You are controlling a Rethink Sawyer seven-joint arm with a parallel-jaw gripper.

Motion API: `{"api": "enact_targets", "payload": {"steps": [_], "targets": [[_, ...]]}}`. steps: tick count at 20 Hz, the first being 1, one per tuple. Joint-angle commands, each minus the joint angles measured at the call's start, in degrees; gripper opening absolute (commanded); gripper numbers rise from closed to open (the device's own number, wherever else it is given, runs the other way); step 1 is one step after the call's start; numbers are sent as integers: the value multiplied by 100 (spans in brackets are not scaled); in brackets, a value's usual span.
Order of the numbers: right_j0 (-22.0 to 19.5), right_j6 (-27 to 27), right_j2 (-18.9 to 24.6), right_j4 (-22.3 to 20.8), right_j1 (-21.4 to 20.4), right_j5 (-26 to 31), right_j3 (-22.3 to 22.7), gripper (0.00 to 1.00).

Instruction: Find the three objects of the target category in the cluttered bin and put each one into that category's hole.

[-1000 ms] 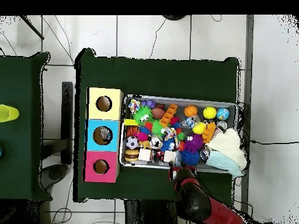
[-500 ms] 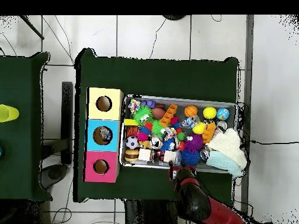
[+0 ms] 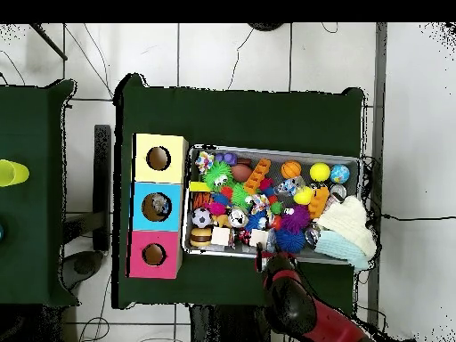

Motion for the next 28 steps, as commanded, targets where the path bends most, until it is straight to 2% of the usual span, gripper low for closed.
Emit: {"api": "enact_targets", "payload": {"steps": [1, 7, 19, 20, 28], "targets": [[120, 1554, 10, 231, 521, -588, -1137, 100], [186, 1421, -67, 146, 513, -746, -1201, 100], [277, 1525, -157, 271, 472, -848, -1150, 100], [276, 1536, -147, 245, 480, -902, -1147, 0], [383, 1438, -255, 271, 432, -957, -1140, 0]]}}
